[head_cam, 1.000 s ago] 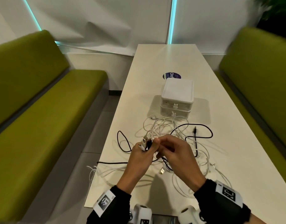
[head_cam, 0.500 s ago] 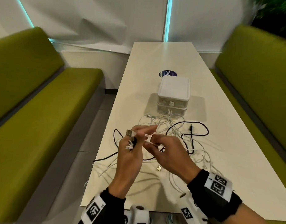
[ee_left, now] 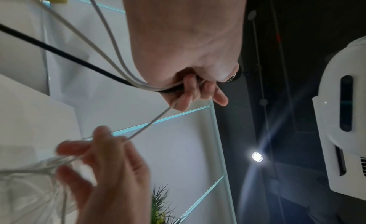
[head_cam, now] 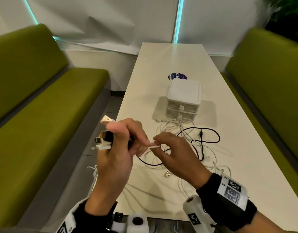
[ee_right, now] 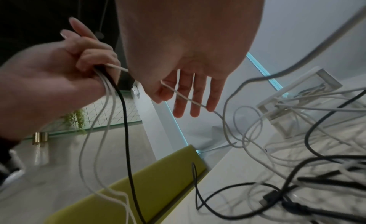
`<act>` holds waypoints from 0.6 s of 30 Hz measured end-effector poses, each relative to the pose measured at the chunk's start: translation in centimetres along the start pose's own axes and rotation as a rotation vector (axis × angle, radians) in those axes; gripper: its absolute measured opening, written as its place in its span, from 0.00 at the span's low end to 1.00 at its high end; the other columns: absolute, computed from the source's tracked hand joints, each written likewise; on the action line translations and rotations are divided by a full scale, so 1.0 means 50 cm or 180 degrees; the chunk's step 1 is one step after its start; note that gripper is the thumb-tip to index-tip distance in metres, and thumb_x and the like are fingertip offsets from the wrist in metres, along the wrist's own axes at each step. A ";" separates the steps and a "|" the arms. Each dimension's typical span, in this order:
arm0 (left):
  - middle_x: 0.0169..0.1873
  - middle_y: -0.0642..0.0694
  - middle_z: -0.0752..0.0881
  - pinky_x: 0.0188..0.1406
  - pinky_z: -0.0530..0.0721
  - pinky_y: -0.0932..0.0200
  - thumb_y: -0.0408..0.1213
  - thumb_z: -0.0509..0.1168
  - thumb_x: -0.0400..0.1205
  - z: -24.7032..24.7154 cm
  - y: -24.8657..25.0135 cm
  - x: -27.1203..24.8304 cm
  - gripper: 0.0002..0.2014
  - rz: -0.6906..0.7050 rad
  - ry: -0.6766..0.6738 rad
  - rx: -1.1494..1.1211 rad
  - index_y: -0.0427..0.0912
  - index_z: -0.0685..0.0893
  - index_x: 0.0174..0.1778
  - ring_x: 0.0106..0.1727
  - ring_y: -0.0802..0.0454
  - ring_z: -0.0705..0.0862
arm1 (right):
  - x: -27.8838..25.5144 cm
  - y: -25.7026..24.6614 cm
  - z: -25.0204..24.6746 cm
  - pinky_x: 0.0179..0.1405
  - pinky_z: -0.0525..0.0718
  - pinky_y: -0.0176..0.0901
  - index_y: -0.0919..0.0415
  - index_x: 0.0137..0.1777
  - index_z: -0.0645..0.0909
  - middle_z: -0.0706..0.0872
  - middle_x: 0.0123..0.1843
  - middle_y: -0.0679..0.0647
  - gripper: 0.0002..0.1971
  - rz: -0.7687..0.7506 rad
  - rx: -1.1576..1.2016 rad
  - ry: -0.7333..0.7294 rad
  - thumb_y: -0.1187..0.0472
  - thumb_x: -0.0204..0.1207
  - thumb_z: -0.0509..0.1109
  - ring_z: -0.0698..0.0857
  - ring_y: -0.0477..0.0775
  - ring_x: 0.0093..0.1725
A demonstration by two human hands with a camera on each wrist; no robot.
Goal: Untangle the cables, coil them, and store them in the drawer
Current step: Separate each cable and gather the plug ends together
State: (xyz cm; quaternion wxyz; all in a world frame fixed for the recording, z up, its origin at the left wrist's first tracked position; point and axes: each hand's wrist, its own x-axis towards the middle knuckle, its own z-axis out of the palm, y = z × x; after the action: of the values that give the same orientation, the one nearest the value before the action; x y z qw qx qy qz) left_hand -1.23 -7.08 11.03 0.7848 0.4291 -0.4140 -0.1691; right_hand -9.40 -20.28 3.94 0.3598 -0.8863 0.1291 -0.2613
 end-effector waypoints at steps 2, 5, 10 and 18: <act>0.19 0.59 0.70 0.23 0.66 0.64 0.62 0.51 0.79 -0.009 0.013 0.000 0.26 0.0035 0.0009 -0.0003 0.52 0.82 0.24 0.20 0.59 0.64 | -0.010 0.018 0.010 0.44 0.78 0.46 0.53 0.41 0.78 0.83 0.40 0.47 0.14 0.0102 -0.0093 -0.0130 0.44 0.79 0.62 0.81 0.46 0.43; 0.19 0.59 0.70 0.23 0.65 0.65 0.65 0.53 0.79 -0.030 0.012 0.005 0.26 0.0065 0.0059 0.0368 0.54 0.82 0.23 0.21 0.59 0.64 | -0.020 0.052 0.016 0.42 0.75 0.42 0.48 0.42 0.76 0.81 0.40 0.43 0.11 0.0350 -0.0292 -0.0190 0.45 0.83 0.62 0.79 0.42 0.42; 0.29 0.57 0.82 0.34 0.74 0.71 0.51 0.68 0.80 -0.059 -0.067 -0.003 0.15 -0.0097 -0.0203 0.1661 0.45 0.91 0.36 0.30 0.61 0.80 | -0.039 0.064 0.001 0.36 0.70 0.32 0.43 0.35 0.71 0.79 0.32 0.40 0.14 0.0449 -0.0366 0.0114 0.52 0.84 0.65 0.78 0.41 0.37; 0.36 0.62 0.82 0.37 0.71 0.76 0.51 0.68 0.81 -0.052 -0.160 -0.049 0.11 -0.0681 -0.0924 0.3056 0.66 0.85 0.60 0.38 0.65 0.81 | -0.065 0.065 0.006 0.30 0.75 0.47 0.53 0.41 0.83 0.78 0.29 0.49 0.20 -0.0032 -0.0456 -0.0084 0.41 0.83 0.58 0.74 0.48 0.29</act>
State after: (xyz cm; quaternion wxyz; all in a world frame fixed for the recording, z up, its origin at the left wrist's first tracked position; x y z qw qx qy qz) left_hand 0.10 -8.75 2.53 0.4121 0.7532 -0.5035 -0.0972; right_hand -12.09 -21.07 0.27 0.2957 -0.9138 0.1383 -0.2415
